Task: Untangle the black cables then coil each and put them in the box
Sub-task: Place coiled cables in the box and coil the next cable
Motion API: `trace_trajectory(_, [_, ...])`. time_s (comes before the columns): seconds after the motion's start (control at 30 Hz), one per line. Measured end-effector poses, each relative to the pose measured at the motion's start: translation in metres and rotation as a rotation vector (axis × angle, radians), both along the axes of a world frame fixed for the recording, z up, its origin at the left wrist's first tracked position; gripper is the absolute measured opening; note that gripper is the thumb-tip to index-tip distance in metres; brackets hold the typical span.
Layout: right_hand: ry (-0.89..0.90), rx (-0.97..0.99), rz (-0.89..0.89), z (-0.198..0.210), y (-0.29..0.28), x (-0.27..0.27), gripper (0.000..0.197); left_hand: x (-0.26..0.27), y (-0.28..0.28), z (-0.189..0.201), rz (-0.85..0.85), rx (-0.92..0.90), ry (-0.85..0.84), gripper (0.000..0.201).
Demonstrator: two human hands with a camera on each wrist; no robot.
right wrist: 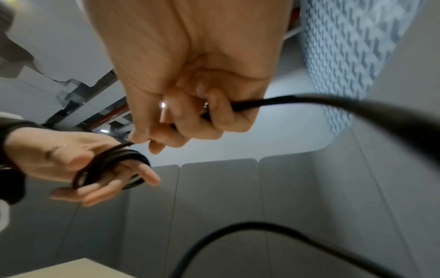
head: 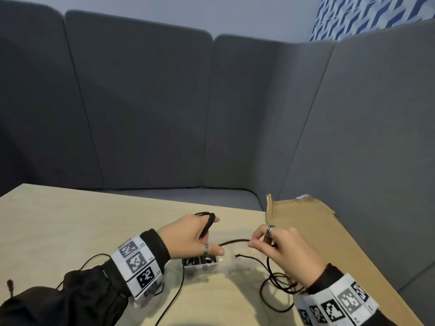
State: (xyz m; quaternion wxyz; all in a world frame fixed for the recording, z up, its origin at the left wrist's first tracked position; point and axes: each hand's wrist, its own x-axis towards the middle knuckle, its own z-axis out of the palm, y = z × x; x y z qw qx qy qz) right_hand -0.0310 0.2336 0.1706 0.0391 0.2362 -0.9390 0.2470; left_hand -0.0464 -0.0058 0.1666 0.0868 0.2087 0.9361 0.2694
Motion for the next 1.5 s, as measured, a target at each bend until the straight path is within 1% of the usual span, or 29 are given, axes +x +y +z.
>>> trace_trajectory(0.03, [0.0, 0.005, -0.016, 0.0, 0.004, -0.003, 0.021, -0.001, -0.003, 0.005, 0.008, -0.038, 0.062, 0.068])
trace_trajectory(0.17, [-0.134, -0.029, 0.015, -0.007, 0.018, -0.008, 0.015, -0.009, -0.021, 0.018, 0.13, -0.07, 0.245, 0.052])
trace_trajectory(0.2, [-0.185, -0.058, 0.018, -0.009, 0.02, -0.008, 0.014, -0.011, -0.025, 0.02, 0.166, -0.062, 0.295, 0.05])
trace_trajectory(0.3, [-0.393, -0.236, -0.004, -0.022, 0.026, -0.006, 0.006, -0.017, -0.034, 0.027, 0.299, -0.011, 0.449, 0.051])
trace_trajectory(0.33, [-0.424, -0.268, -0.021, -0.027, 0.029, -0.004, 0.006, -0.019, -0.038, 0.03, 0.355, 0.018, 0.504, 0.051])
trace_trajectory(0.37, [-0.424, -0.295, -0.055, -0.032, 0.032, -0.003, 0.007, -0.021, -0.042, 0.033, 0.407, 0.046, 0.554, 0.052])
trace_trajectory(0.43, [-0.352, -0.341, -0.164, -0.038, 0.038, -0.002, 0.007, -0.025, -0.049, 0.041, 0.476, 0.081, 0.623, 0.054])
trace_trajectory(0.5, [-0.26, -0.336, -0.26, -0.037, 0.044, -0.004, 0.01, -0.026, -0.051, 0.046, 0.518, 0.093, 0.652, 0.055])
trace_trajectory(0.57, [-0.189, -0.321, -0.312, -0.033, 0.051, -0.009, 0.013, -0.027, -0.05, 0.048, 0.553, 0.097, 0.676, 0.053])
trace_trajectory(0.67, [-0.136, -0.216, -0.374, -0.032, 0.067, -0.015, 0.016, -0.03, -0.053, 0.051, 0.637, 0.119, 0.711, 0.046])
trace_trajectory(0.73, [-0.177, -0.142, -0.429, -0.039, 0.081, -0.018, 0.013, -0.033, -0.063, 0.057, 0.722, 0.12, 0.736, 0.041])
trace_trajectory(0.83, [-0.308, -0.033, -0.525, -0.054, 0.094, -0.02, 0.012, -0.036, -0.078, 0.064, 0.829, 0.139, 0.745, 0.036])
trace_trajectory(0.9, [-0.349, 0.047, -0.593, -0.062, 0.099, -0.022, 0.015, -0.039, -0.083, 0.067, 0.869, 0.15, 0.741, 0.034])
trace_trajectory(1.07, [-0.324, 0.272, -0.725, -0.06, 0.115, -0.027, 0.013, -0.039, -0.09, 0.061, 0.927, 0.101, 0.695, 0.032])
trace_trajectory(1.17, [-0.355, 0.39, -0.772, -0.048, 0.126, -0.018, 0.009, -0.035, -0.11, 0.067, 1.042, 0.12, 0.723, 0.032])
trace_trajectory(1.23, [-0.335, 0.399, -0.784, -0.041, 0.126, -0.017, 0.008, -0.034, -0.121, 0.07, 1.072, 0.102, 0.713, 0.034])
trace_trajectory(1.27, [-0.309, 0.367, -0.784, -0.04, 0.122, -0.018, 0.009, -0.035, -0.121, 0.069, 1.055, 0.073, 0.698, 0.035])
trace_trajectory(1.37, [-0.261, 0.151, -0.738, -0.044, 0.108, -0.032, 0.01, -0.037, -0.108, 0.062, 0.956, 0.022, 0.59, 0.037])
trace_trajectory(1.4, [-0.283, 0.086, -0.706, -0.046, 0.101, -0.037, 0.016, -0.038, -0.102, 0.058, 0.921, 0.018, 0.542, 0.037])
trace_trajectory(1.43, [-0.316, 0.032, -0.668, -0.048, 0.093, -0.04, 0.031, -0.037, -0.096, 0.054, 0.879, 0.019, 0.493, 0.037])
trace_trajectory(1.47, [-0.335, 0.0, -0.622, -0.049, 0.083, -0.042, 0.05, -0.037, -0.09, 0.049, 0.824, 0.033, 0.443, 0.036])
trace_trajectory(1.5, [-0.315, -0.022, -0.562, -0.049, 0.07, -0.042, 0.067, -0.036, -0.084, 0.045, 0.757, 0.073, 0.391, 0.034])
